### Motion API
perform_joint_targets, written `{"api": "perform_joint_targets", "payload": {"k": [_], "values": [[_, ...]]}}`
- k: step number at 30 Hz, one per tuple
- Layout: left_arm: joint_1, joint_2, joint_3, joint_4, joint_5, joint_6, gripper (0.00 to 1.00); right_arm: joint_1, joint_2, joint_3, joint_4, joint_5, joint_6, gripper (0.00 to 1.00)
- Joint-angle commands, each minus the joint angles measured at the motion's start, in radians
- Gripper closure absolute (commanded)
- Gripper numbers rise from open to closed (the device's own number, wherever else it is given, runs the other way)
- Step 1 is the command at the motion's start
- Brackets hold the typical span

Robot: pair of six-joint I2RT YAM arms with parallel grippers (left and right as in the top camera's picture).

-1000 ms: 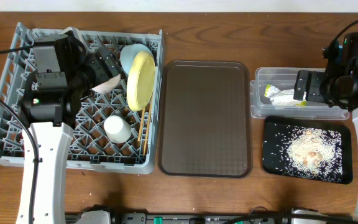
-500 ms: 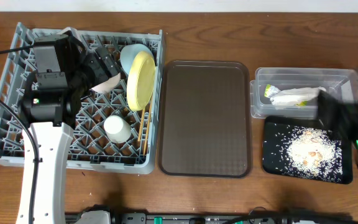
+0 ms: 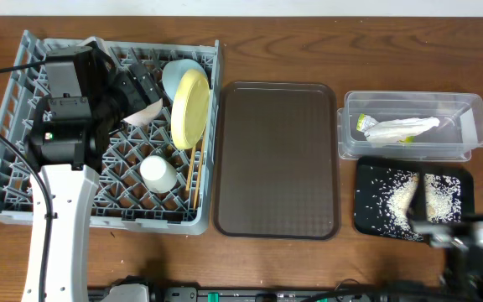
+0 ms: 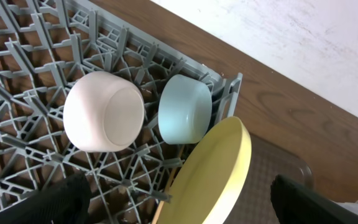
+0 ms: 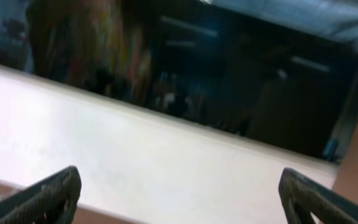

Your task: Sort waste into correct bins and load items into the dishwasher

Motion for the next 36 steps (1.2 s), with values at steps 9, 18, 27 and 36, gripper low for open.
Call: {"api": "perform_joint_targets", "payload": {"k": [9, 18, 27, 36], "values": [[-0.002, 0.0, 0.026, 0.002, -0.015, -0.002, 0.05, 0.008, -0.157, -0.478, 0.302, -0.055, 0.127, 0.01], [-0.002, 0.0, 0.026, 0.002, -0.015, -0.002, 0.04, 0.008, -0.157, -0.593, 0.173, -0.073, 0.13, 0.01], [-0.002, 0.0, 0.026, 0.002, -0.015, -0.002, 0.04, 0.008, -0.154, -0.593, 0.0, -0.073, 0.153, 0.01], [-0.002, 0.0, 0.026, 0.002, -0.015, -0.002, 0.04, 0.008, -0.154, -0.593, 0.001, -0.073, 0.153, 0.01]]}}
